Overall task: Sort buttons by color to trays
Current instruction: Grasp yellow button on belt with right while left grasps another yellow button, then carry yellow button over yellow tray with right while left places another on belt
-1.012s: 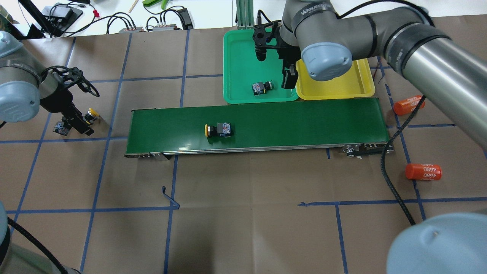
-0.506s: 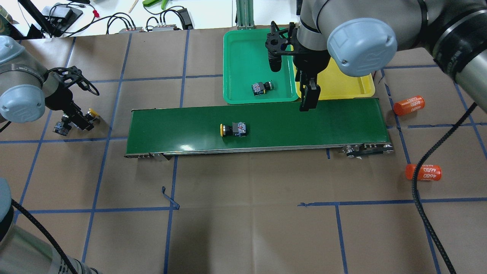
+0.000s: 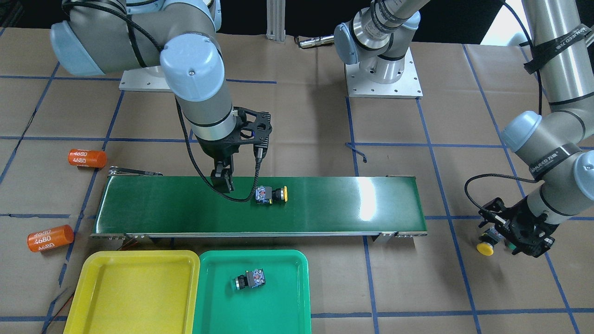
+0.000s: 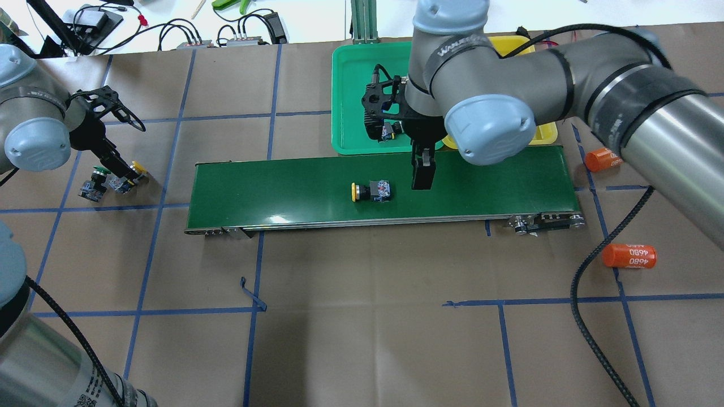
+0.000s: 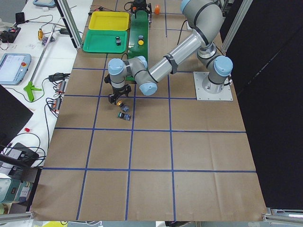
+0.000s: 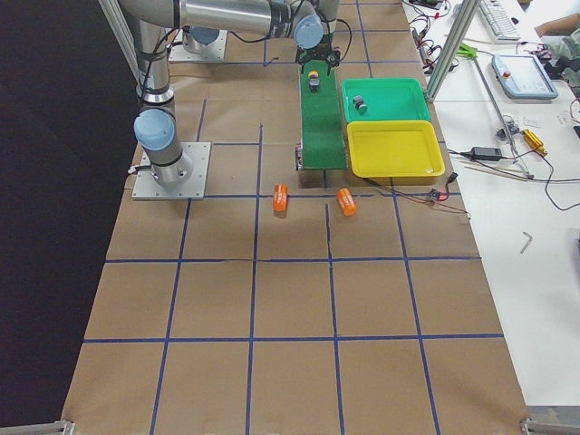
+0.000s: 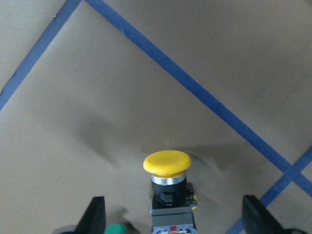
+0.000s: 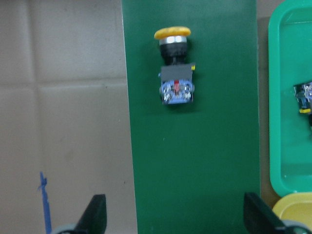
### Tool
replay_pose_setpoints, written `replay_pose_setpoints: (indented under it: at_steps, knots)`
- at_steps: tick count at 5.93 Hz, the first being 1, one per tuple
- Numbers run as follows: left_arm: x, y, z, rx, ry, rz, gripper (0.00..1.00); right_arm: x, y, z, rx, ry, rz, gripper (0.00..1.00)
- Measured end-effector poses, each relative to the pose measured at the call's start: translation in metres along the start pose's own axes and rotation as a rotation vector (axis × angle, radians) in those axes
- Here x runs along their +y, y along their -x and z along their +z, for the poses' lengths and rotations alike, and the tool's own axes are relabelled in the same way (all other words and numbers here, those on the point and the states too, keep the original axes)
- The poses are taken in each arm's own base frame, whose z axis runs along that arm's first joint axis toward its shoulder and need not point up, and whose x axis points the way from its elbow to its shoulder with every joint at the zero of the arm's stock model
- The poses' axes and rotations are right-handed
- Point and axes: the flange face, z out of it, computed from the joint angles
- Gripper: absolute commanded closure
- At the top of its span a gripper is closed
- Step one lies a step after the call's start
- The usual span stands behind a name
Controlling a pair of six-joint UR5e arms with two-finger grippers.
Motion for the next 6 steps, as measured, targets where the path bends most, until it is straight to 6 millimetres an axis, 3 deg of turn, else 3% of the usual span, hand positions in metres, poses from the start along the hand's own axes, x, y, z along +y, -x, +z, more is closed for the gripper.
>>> replay_pose_setpoints:
  at_steps: [2, 3, 4, 5, 6]
  knots:
    - [0.001, 0.000, 0.028, 0.046, 0.021, 0.002, 0.43, -0.009, 0.003, 0.044, 0.026, -0.009, -0.023, 0.00]
    - [0.002, -0.001, 0.035, 0.058, 0.023, 0.001, 0.77, -0.003, 0.007, 0.063, 0.024, -0.004, -0.066, 0.00]
    - [0.003, -0.002, 0.040, 0.066, 0.024, -0.006, 0.98, 0.009, 0.008, 0.077, 0.038, -0.001, -0.090, 0.01]
    - [0.004, -0.002, 0.040, 0.066, 0.024, -0.014, 1.00, 0.027, 0.004, 0.083, 0.053, 0.001, -0.083, 0.33]
    - [0.004, -0.001, 0.034, 0.057, 0.022, -0.017, 1.00, 0.046, -0.003, 0.084, 0.055, 0.005, -0.062, 0.52]
